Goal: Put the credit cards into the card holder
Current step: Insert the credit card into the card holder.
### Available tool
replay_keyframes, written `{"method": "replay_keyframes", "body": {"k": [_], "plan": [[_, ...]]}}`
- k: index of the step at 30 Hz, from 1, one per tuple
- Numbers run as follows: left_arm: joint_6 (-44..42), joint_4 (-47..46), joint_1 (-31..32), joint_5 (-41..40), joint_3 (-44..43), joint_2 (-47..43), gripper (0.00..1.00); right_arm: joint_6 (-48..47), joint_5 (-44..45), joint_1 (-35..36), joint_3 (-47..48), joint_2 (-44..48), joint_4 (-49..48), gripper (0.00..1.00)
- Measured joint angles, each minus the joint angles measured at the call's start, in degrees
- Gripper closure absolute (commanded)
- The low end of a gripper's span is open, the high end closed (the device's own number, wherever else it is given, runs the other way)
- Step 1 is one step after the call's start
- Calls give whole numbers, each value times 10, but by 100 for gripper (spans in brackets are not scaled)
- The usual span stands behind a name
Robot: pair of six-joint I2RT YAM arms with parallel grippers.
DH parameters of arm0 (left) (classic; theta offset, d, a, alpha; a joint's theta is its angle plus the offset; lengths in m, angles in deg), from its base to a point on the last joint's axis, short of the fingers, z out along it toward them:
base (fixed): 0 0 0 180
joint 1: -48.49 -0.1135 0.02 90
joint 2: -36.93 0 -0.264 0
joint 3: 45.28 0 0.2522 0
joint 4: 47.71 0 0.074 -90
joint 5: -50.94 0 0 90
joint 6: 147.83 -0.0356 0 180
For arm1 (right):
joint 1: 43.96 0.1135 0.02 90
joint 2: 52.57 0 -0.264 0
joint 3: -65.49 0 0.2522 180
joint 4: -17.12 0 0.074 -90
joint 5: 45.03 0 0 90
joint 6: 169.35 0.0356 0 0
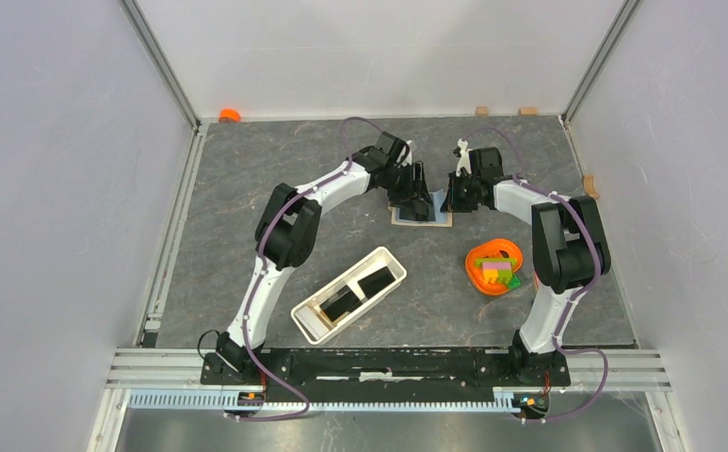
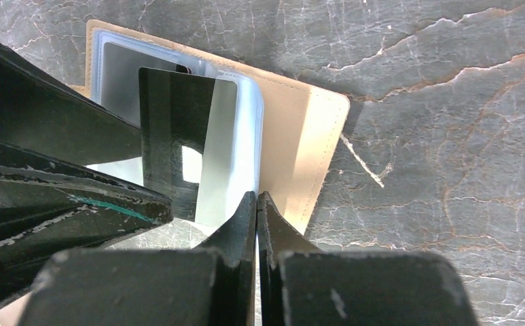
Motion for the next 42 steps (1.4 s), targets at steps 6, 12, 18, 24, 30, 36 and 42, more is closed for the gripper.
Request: {"method": "replay_keyframes", "body": {"k": [6,12,18,24,30,36,42], "plan": [[-6,7,0,-24,3,-11,36,0,0,0,0,0,0,89],[-6,-3,0,-33,41,-45,35,-2,-2,0,0,0,0,64],[-4,-17,0,-26,45,-47,37,-4,-2,0,0,5,0,60],[-2,-18,0,-24,50,-46,38,-4,-4,-2,0,6,0,75],[-2,-19,0,-24,50,-42,38,-4,-6,-4,0,6,0,88],[2,-22,1,-12,45,-25,38,-3,-10,-4,0,6,0,93],[3,-26,10,-8,23,-9,38,-3,-10,-4,0,6,0,96]]}}
